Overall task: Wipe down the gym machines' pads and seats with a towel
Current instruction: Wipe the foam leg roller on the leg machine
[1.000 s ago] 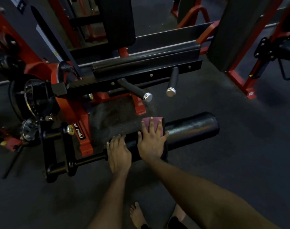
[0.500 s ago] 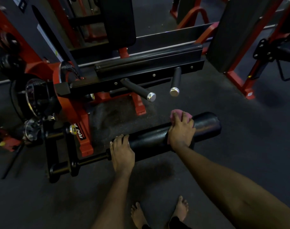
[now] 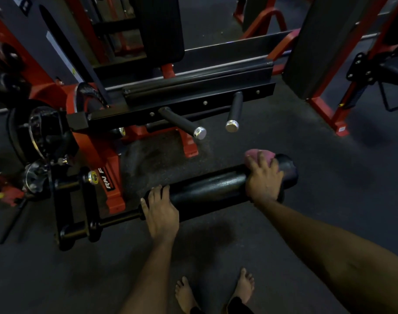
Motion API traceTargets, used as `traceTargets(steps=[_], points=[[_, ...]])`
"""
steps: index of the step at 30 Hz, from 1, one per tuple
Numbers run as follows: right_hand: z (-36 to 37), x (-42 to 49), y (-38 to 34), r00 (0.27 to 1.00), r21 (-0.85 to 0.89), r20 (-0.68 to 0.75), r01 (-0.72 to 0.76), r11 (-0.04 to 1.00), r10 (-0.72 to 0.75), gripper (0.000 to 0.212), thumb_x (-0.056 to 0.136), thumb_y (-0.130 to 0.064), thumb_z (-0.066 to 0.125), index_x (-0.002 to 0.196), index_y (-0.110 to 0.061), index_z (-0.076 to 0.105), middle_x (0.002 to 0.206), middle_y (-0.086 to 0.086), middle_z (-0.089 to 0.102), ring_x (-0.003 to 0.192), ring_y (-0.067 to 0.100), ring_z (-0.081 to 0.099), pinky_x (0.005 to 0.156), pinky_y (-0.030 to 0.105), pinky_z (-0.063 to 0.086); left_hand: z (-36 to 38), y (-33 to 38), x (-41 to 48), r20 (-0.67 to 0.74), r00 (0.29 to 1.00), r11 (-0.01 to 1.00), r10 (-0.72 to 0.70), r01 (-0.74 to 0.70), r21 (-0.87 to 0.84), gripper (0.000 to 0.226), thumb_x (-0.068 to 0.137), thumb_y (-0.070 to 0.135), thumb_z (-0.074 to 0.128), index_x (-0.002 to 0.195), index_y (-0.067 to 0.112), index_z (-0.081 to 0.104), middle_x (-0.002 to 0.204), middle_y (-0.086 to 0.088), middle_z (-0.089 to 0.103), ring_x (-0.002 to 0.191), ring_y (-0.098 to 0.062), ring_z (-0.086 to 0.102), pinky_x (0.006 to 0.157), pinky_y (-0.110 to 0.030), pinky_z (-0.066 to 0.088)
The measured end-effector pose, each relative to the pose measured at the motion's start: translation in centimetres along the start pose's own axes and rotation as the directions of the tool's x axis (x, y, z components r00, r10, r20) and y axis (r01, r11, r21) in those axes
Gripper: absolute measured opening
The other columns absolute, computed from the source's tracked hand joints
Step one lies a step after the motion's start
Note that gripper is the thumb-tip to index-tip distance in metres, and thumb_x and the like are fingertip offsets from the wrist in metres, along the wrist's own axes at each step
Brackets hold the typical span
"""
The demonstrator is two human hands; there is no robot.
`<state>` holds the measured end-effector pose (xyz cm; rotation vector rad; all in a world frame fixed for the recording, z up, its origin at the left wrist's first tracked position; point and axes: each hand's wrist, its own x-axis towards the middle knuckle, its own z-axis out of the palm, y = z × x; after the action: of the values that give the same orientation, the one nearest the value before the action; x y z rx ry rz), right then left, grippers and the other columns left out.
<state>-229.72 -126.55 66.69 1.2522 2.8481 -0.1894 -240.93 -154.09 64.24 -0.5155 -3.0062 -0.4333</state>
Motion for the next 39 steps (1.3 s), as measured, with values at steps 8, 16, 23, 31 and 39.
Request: traceTargets(steps=[8, 16, 23, 31, 39], points=[[-2.8, 4.3, 6.9, 0.995, 0.100, -0.092, -0.023, 0.995, 0.032, 0.061, 0.090, -0.028, 0.063, 0.148, -0.030, 0.044, 0.148, 0.013, 0.046, 0.118, 0.044, 0.042, 0.087, 0.050, 0.047, 0.0, 1.1, 0.1, 0.020, 0.995, 0.995, -0.094, 0.094, -0.019, 0.048, 0.091, 0.007, 0.053, 0.136, 0.021, 0.054, 0.156, -0.017, 0.038, 0.148, -0.033, 0.028, 0.120, -0.060, 0.022], [-1.7, 3.6, 6.0, 0.983, 0.169, -0.007, -0.181, 0.969, 0.185, 0.050, 0.104, -0.041, 0.043, 0.152, -0.040, 0.030, 0.168, 0.008, 0.013, 0.142, 0.047, 0.024, 0.106, 0.066, 0.036, 0.1, 0.4, -3.5, -0.074, 0.997, 0.999, -0.022, 0.018, -0.044, 0.047, 0.095, 0.007, 0.053, 0.141, 0.016, 0.053, 0.155, -0.016, 0.038, 0.149, -0.032, 0.029, 0.118, -0.055, 0.029], [-0.2, -0.4, -3.3, 0.993, 0.012, -0.089, 0.077, 0.997, -0.076, 0.056, 0.091, -0.023, 0.053, 0.146, -0.029, 0.041, 0.142, 0.015, 0.046, 0.110, 0.038, 0.049, 0.083, 0.047, 0.049, 0.2, 0.1, -4.6, -0.057, 0.998, 0.997, -0.008, 0.004, -0.071, 0.047, 0.095, 0.006, 0.057, 0.141, 0.015, 0.052, 0.157, -0.016, 0.035, 0.149, -0.033, 0.027, 0.118, -0.054, 0.031], [-1.1, 4.0, 5.3, 0.994, -0.046, -0.102, -0.028, 0.999, 0.023, 0.057, 0.093, -0.025, 0.051, 0.147, -0.039, 0.038, 0.151, 0.009, 0.041, 0.125, 0.039, 0.041, 0.102, 0.060, 0.036, 0.2, -1.1, -5.1, -0.028, 0.999, 0.998, 0.040, -0.041, -0.038, 0.046, 0.096, 0.014, 0.057, 0.141, 0.019, 0.052, 0.158, -0.013, 0.033, 0.149, -0.032, 0.028, 0.115, -0.052, 0.035], [-0.5, 4.6, -0.1, 0.996, -0.025, -0.066, -0.058, 0.998, 0.056, 0.037, 0.091, -0.022, 0.049, 0.128, -0.024, 0.054, 0.125, 0.011, 0.060, 0.114, 0.036, 0.050, 0.085, 0.043, 0.044, -1.7, -2.8, -1.3, -0.082, 0.997, 0.988, -0.002, -0.010, -0.152, 0.024, 0.100, 0.020, 0.045, 0.119, 0.020, 0.059, 0.125, -0.002, 0.054, 0.114, -0.025, 0.049, 0.092, -0.047, 0.042]])
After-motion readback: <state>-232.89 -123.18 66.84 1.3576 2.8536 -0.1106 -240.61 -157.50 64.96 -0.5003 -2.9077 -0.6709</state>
